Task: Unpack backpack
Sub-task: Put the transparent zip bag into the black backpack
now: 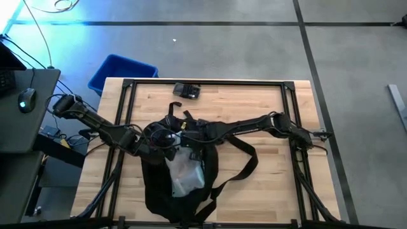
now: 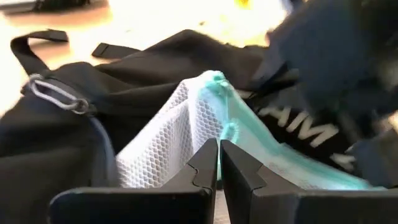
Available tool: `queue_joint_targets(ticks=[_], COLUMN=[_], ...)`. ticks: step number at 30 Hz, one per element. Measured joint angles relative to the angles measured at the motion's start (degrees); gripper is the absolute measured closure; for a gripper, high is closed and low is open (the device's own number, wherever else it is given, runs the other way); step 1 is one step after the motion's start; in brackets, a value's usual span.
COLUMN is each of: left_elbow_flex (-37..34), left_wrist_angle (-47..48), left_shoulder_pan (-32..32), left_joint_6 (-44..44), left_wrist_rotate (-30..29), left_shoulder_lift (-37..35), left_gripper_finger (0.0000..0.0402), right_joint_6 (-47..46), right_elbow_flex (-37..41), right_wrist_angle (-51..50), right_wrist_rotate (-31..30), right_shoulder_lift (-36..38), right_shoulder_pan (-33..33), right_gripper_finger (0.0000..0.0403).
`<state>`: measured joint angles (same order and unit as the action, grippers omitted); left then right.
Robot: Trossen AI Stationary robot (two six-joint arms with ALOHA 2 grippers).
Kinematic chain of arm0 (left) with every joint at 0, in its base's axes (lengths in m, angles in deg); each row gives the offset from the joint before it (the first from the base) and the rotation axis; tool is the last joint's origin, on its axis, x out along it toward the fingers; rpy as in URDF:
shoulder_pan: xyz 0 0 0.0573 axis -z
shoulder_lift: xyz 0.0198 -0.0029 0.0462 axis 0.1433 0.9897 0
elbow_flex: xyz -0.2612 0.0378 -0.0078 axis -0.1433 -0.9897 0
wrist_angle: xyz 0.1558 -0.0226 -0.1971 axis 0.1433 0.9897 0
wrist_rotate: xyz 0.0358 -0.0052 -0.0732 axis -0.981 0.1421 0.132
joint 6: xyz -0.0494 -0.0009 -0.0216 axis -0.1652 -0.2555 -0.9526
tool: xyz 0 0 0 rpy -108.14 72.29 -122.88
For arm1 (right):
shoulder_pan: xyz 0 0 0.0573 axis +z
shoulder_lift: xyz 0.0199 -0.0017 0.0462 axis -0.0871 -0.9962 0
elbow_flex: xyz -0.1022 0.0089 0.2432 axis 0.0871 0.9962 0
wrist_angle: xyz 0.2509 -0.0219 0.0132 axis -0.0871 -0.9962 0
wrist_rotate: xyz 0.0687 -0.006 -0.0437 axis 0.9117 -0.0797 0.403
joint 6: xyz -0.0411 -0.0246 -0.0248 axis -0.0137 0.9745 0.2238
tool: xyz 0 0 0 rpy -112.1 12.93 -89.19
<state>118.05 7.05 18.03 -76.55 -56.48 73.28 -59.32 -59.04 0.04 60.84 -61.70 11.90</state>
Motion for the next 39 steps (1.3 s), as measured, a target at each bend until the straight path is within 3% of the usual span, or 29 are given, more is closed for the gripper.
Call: queue_joint_targets(ticks=[9,16,22,29,33,39], left_elbow_flex=[0.05,-4.67,-9.2,-9.27,-9.25,-9.22], left_wrist_angle=[-10.28,-11.14,-21.63,-23.38,-22.01,-19.05], left_shoulder_pan=[-2.85,-7.3,-10.54,-8.81,-6.43,-3.7], left_joint_6=[18.94,12.22,11.92,12.12,12.04,8.75], left_wrist_rotate=[2.5,3.02,4.01,7.73,7.93,7.8], left_shoulder_lift=[0.93,7.71,14.85,14.88,14.67,14.64], left_gripper_finger=[0.0401,0.0401,0.0401,0.0401,0.0401,0.0401], right_joint_6=[-4.15,-10.28,-11.39,-15.96,-11.66,-7.53], right_elbow_flex=[0.0,0.0,0.0,0.0,0.0,-0.02], right_wrist_angle=[1.35,2.54,6.88,1.45,0.99,3.5], right_wrist_rotate=[-6.29,-8.77,-5.51,-5.78,-5.7,-1.47], right_shoulder_lift=[7.54,12.32,13.04,13.02,13.02,11.06], right_shoulder_pan=[2.72,3.95,5.77,6.77,6.19,4.16], right_gripper_finger=[0.0403,0.0403,0.0403,0.0398,0.0356,0.0232])
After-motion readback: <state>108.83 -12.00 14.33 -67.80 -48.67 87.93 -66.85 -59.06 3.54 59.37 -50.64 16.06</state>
